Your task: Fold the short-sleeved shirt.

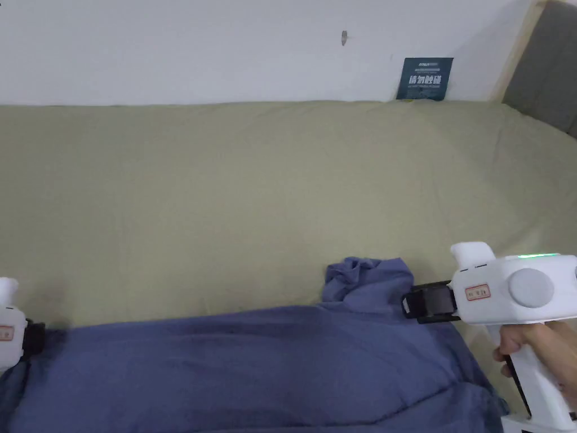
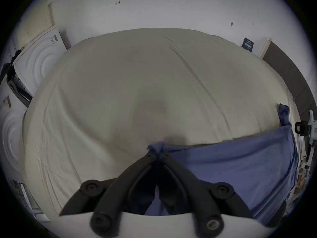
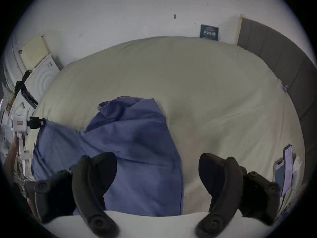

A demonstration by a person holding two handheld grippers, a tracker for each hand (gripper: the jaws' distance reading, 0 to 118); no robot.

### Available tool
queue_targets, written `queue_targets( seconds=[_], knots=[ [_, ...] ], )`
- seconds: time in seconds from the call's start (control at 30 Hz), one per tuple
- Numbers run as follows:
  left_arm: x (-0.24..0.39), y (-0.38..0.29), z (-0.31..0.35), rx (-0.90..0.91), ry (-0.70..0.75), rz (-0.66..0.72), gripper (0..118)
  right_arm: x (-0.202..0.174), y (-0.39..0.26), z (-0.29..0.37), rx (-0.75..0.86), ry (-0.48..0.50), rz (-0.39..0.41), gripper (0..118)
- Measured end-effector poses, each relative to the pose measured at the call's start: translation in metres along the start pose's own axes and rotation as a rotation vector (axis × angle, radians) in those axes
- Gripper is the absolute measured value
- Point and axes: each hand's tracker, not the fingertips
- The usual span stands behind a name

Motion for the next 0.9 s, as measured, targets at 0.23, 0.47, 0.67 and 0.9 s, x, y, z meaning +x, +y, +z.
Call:
queue_targets(
  seconds=[0.23,0.47,0.67,0.9],
  knots=[
    [0.001,0.001,0.006,0.015,0.012,-0.003,0,0.012,-0.003,-0.018,-0.065,-0.056,-0.041,40],
    [-0.006,-0.005,0.048,0.058,-0.017,0.009,0,-0.010,-0.034,0.052,0.083,0.007,-0.024,3],
    [-0.020,-0.033,0.117,0.141,-0.064,0.010,0,-0.013,-0.052,0.128,0.156,0.050,-0.016,3],
    [-0.031,-0.095,0.174,0.193,-0.100,-0.003,0,-0.017,-0.106,0.192,0.216,0.073,0.029,3]
  ],
)
